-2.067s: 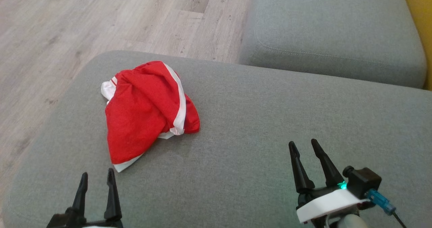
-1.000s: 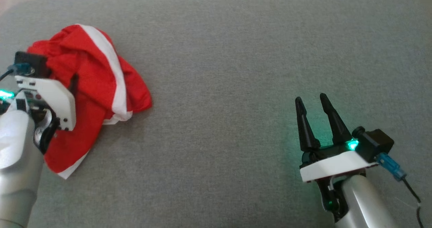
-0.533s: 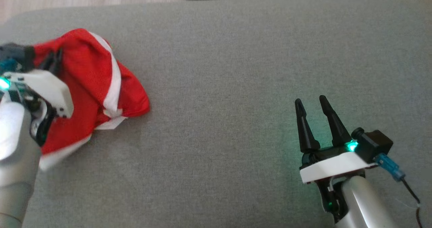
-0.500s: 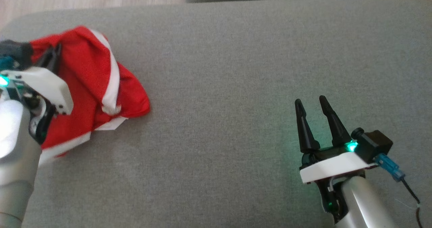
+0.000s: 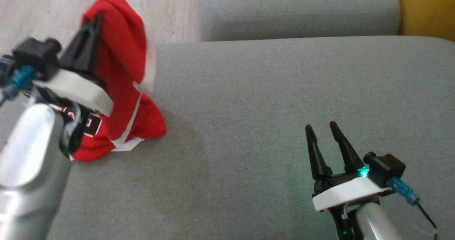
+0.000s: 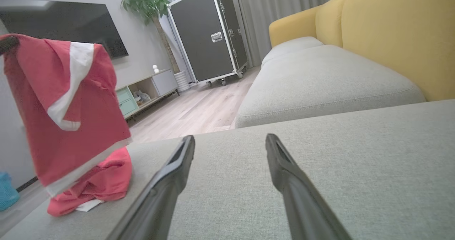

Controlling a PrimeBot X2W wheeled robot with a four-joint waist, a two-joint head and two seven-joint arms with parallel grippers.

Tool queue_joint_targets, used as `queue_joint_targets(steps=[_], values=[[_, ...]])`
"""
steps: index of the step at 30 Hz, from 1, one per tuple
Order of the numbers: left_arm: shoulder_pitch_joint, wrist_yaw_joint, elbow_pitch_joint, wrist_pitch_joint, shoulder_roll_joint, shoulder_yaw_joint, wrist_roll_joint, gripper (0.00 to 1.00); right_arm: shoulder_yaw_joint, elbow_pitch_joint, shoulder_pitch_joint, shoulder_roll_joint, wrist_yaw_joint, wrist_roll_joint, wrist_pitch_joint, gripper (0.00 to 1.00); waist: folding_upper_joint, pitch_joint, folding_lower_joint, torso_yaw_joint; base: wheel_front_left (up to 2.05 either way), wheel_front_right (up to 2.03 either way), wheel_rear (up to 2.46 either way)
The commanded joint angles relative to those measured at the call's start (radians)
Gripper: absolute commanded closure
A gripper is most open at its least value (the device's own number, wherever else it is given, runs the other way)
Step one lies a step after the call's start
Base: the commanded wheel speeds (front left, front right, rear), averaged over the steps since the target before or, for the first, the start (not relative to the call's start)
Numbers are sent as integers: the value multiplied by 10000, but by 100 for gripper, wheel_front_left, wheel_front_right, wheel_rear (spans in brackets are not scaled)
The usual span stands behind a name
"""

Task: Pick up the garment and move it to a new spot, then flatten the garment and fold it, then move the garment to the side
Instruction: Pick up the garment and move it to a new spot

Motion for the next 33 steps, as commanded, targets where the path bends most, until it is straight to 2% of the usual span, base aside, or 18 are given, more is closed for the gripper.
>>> queue_joint_targets(steps=[1,7,12,15,25,26,27,28,33], values=[[-329,81,-663,28,288,342,-60,100,293,-318,-197,-37,-7,109,-107,0,-1,-113,2,-156,0,0,0],[106,220,-2031,391,11,64,-244,100,333,-472,-237,-37,-7,187,-107,0,-1,-62,2,-800,0,0,0],[72,270,-2526,710,-301,-286,-288,100,326,-668,-433,-37,-7,297,-107,0,-1,278,2,-1668,0,0,0],[-61,279,-2558,766,-429,-419,-249,100,369,-766,-541,-37,-7,375,-107,0,-1,457,2,-2086,0,0,0],[-1398,257,-1663,810,-1066,-810,-41,100,659,-1461,-1157,-37,-7,1038,-107,0,-1,1645,2,-4241,0,0,0],[-1686,273,-1174,679,-1136,-855,91,70,683,-1560,-1221,-37,-7,1152,-107,0,-1,1826,2,-4492,0,0,0],[-1822,274,-893,570,-1143,-879,182,17,690,-1599,-1241,-37,-7,1198,-107,0,-1,1899,2,-4584,0,0,0],[-1949,316,-601,398,-1142,-866,284,0,701,-1634,-1256,-37,-7,1235,-107,0,-1,1960,2,-4652,0,0,0],[-2185,459,1006,-842,-1084,-595,464,0,612,-1685,-1232,-37,-7,1283,-107,0,-1,2044,2,-4605,0,0,0]])
